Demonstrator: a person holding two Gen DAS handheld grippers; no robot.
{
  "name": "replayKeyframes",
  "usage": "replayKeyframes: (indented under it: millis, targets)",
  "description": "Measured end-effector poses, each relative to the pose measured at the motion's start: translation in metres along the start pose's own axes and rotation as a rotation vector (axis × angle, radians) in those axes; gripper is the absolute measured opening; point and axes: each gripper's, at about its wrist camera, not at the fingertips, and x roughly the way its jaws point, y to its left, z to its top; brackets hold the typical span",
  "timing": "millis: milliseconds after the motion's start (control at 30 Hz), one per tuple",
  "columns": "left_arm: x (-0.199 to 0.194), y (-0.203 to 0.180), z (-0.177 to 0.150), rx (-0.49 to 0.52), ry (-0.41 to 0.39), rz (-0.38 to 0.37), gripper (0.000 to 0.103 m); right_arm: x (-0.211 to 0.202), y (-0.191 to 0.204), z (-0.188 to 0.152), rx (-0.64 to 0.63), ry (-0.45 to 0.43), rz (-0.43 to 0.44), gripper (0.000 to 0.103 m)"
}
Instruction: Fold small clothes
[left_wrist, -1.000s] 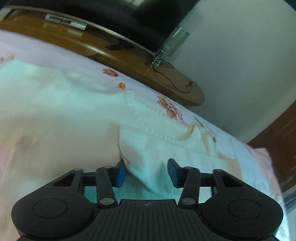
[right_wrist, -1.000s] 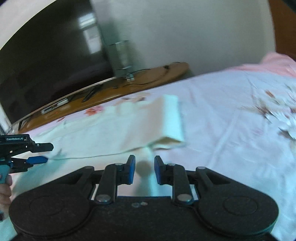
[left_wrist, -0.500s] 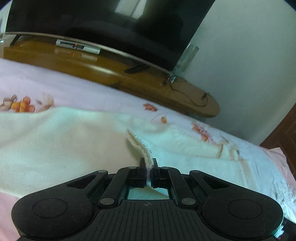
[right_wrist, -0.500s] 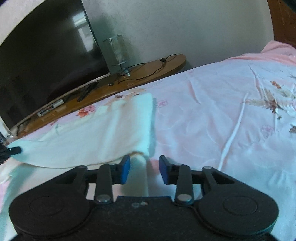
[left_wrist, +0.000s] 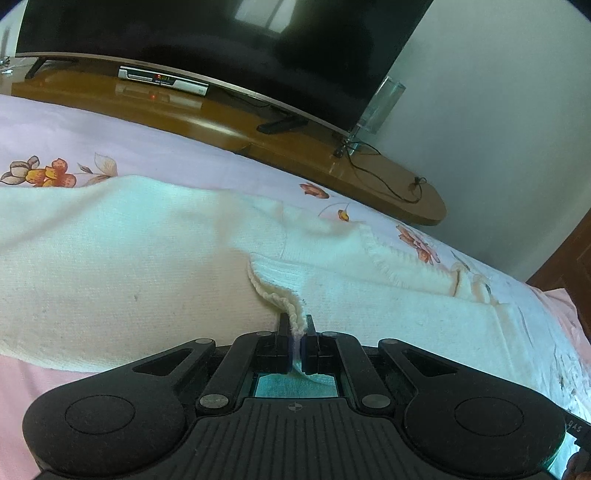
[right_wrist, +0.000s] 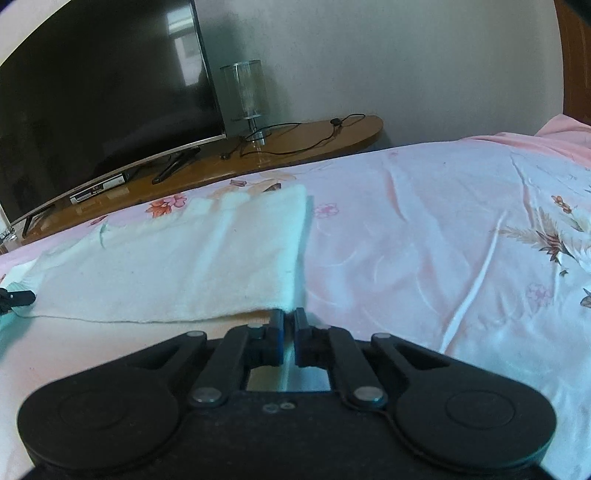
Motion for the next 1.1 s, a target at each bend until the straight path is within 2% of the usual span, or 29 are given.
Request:
replayKeyframes:
  millis: [133, 200, 233, 267, 300, 333, 400, 500, 567, 633, 700, 767, 867, 933, 1000, 1033, 1067, 1100]
  targets:
    - [0.001, -0.006, 0.003, 0.057, 0.013, 0.016, 0.004, 0.001, -0.005, 0.000, 0.023, -0.003, 0.017, 0.007]
    - [-0.005, -0.007, 0.008, 0.065, -0.002, 0.057, 0.008, 0.001, -0.007, -0.001, 0.031, -0.004, 0.024, 0.007]
    - [-0.012, -0.004, 0.012, 0.055, -0.026, 0.109, 0.018, 0.001, -0.008, 0.000, 0.035, 0.001, 0.031, 0.008]
    - [-0.020, 0.000, 0.014, 0.049, -0.060, 0.156, 0.032, -0.003, -0.009, 0.002, 0.040, 0.007, 0.035, 0.011]
    - [-0.031, 0.003, 0.017, 0.051, -0.115, 0.180, 0.035, -0.013, -0.010, 0.005, 0.034, -0.022, 0.033, 0.017]
    - [-0.039, 0.004, 0.019, 0.061, -0.150, 0.162, 0.035, -0.027, -0.009, 0.006, 0.010, -0.079, 0.035, 0.017]
    - [-0.034, -0.009, 0.020, 0.110, -0.133, 0.130, 0.035, -0.039, -0.003, 0.013, -0.056, -0.141, 0.046, 0.016]
    - [-0.011, -0.044, 0.008, 0.240, -0.075, 0.078, 0.035, -0.011, 0.005, 0.023, -0.059, -0.079, 0.069, 0.014]
    - [0.008, -0.049, -0.003, 0.294, -0.015, 0.113, 0.035, 0.016, 0.010, 0.018, -0.121, 0.002, 0.040, 0.010]
    - [0.004, -0.043, -0.006, 0.291, -0.040, 0.094, 0.035, 0.019, 0.005, 0.017, -0.163, -0.007, 0.031, 0.009]
    - [-0.003, -0.045, -0.002, 0.294, -0.069, 0.108, 0.035, 0.016, 0.001, 0.026, -0.181, 0.014, -0.017, 0.015]
    - [-0.001, -0.050, 0.005, 0.298, -0.103, 0.092, 0.035, 0.014, -0.005, 0.036, -0.154, -0.025, 0.001, 0.013]
    - [0.020, -0.048, 0.020, 0.267, -0.091, 0.099, 0.035, 0.030, -0.004, 0.063, -0.106, -0.104, 0.019, 0.017]
    - [0.035, -0.046, 0.016, 0.258, -0.069, 0.114, 0.035, 0.049, -0.002, 0.079, -0.067, -0.126, 0.027, 0.018]
    - [0.037, -0.041, 0.011, 0.244, -0.090, 0.098, 0.036, 0.078, -0.004, 0.087, -0.052, -0.075, 0.021, 0.017]
    - [0.037, -0.040, 0.012, 0.234, -0.079, 0.094, 0.036, 0.095, -0.005, 0.086, -0.079, -0.012, -0.007, 0.013]
    - [0.036, -0.038, 0.013, 0.226, -0.072, 0.089, 0.036, 0.103, -0.012, 0.082, -0.091, 0.003, -0.025, 0.013]
    - [0.034, -0.034, 0.013, 0.217, -0.077, 0.082, 0.036, 0.103, -0.021, 0.087, -0.038, 0.018, -0.004, 0.013]
